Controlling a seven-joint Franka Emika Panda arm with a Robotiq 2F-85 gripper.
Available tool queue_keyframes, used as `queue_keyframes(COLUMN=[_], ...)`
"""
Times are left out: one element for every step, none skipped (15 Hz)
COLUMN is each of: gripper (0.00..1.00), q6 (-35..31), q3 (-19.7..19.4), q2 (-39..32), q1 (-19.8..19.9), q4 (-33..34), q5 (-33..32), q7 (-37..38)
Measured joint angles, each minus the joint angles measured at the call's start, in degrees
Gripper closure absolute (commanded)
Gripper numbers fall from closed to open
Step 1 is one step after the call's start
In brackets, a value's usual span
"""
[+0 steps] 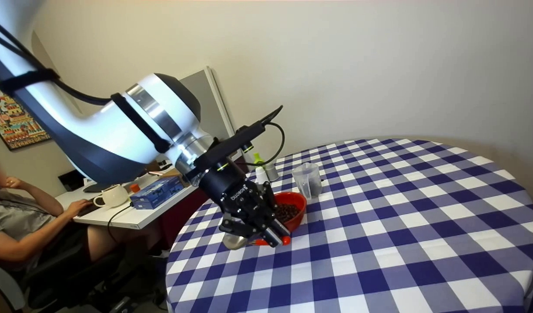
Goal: Pick up the spoon from the table, scoop some contents from the bowl, put them in the cup and put the spoon back on the table.
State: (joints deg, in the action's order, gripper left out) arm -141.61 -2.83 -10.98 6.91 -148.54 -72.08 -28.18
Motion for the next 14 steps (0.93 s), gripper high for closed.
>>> queue_keyframes(gripper=[0.95,0.95,0.95,0.95,0.95,0.95,0.95,0.95,0.95,0.95,0.95,0.95,0.95,0.95], q6=[0.0,0.0,0.0,0.0,0.0,0.0,0.0,0.0,0.0,0.0,0.0,0.0,0.0,0.0], q3=[0.0,0.0,0.0,0.0,0.0,0.0,0.0,0.0,0.1,0.1,0.2,0.3,0.3,0.3], q2=[-0.8,-1.7,-2.5,-3.4,-4.3,-5.1,-6.0,-6.9,-7.8,-8.7,-9.6,-10.4,-11.1,-11.7], q1=[-0.1,-0.1,-0.2,-0.2,-0.3,-0.3,-0.3,-0.4,-0.4,-0.4,-0.4,-0.4,-0.4,-0.4], q4=[0.3,0.7,1.1,1.4,1.7,2.0,2.2,2.5,2.7,3.0,3.3,3.6,4.0,4.4], q5=[-0.3,-0.6,-0.7,-0.8,-0.9,-1.1,-1.3,-1.5,-1.7,-1.9,-2.0,-2.1,-2.3,-2.5], q7=[2.2,4.0,5.4,6.5,7.5,8.4,9.3,10.1,10.7,11.4,11.8,12.3,12.7,13.2])
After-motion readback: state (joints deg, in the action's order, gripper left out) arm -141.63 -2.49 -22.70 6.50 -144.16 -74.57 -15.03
